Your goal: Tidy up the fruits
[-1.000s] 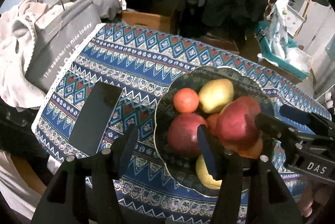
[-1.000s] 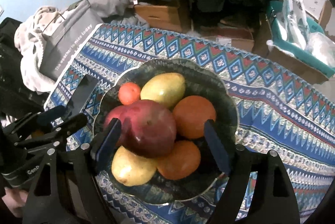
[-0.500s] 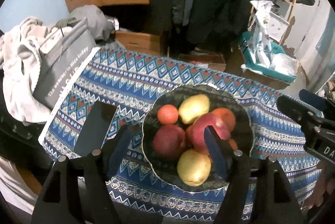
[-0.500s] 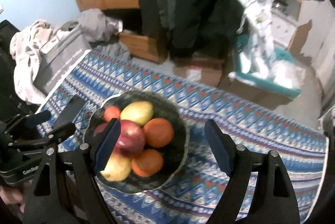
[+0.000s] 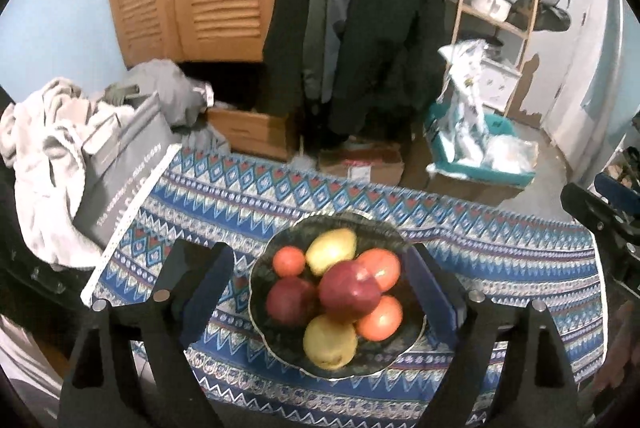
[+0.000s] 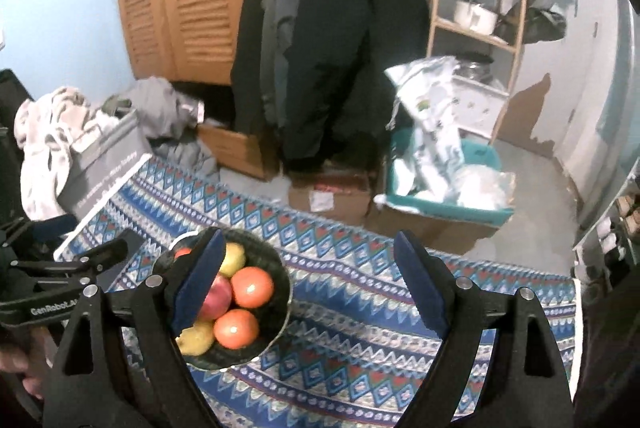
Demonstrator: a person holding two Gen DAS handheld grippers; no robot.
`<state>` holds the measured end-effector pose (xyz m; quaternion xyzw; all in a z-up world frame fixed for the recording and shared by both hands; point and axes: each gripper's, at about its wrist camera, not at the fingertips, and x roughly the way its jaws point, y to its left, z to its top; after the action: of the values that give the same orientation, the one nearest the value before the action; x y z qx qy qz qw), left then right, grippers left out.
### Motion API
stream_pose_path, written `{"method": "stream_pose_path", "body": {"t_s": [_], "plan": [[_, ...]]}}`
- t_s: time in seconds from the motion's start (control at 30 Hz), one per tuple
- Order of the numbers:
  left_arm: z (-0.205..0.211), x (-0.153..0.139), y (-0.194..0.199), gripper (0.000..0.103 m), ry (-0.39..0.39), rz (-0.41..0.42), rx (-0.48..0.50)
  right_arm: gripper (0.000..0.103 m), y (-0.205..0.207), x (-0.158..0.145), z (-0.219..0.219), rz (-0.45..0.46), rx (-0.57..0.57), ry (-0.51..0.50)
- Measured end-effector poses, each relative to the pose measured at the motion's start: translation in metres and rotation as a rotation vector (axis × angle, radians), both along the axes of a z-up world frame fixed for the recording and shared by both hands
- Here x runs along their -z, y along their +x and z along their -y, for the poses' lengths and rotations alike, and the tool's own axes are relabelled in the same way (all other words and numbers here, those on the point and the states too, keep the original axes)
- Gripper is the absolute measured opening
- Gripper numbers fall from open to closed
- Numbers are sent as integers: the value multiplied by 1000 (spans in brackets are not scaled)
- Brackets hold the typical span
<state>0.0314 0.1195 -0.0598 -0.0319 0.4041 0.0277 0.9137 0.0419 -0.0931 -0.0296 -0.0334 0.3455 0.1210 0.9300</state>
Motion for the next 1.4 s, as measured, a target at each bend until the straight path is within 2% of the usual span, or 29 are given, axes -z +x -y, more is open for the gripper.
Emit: {"method": "stream_pose_path", "body": {"t_s": [0.13,0.2,0.37,0.57,0.8,0.9,1.4], "plan": [[8,-16,-3,89,15,32,6,85,-8,-14,20,45,36,0],[11,-25,-6,95,8,54,9,85,-14,-20,29,70,54,1],[21,-44,-14,101,-3,120,16,86,-27,-34,52,123,90,13],[36,-60,-19,102,-2,176,32,86,-44,-49,77,185,123,18],[54,-68,-22,102,-4,200,77,86,-58,-56,97,240,163,-13],[58,-71,-24,102,-15,208,86,86,-62,-59,106,261,187,4],[69,-75,-26,102,5,231,91,86,-65,-59,114,274,209,0]]}}
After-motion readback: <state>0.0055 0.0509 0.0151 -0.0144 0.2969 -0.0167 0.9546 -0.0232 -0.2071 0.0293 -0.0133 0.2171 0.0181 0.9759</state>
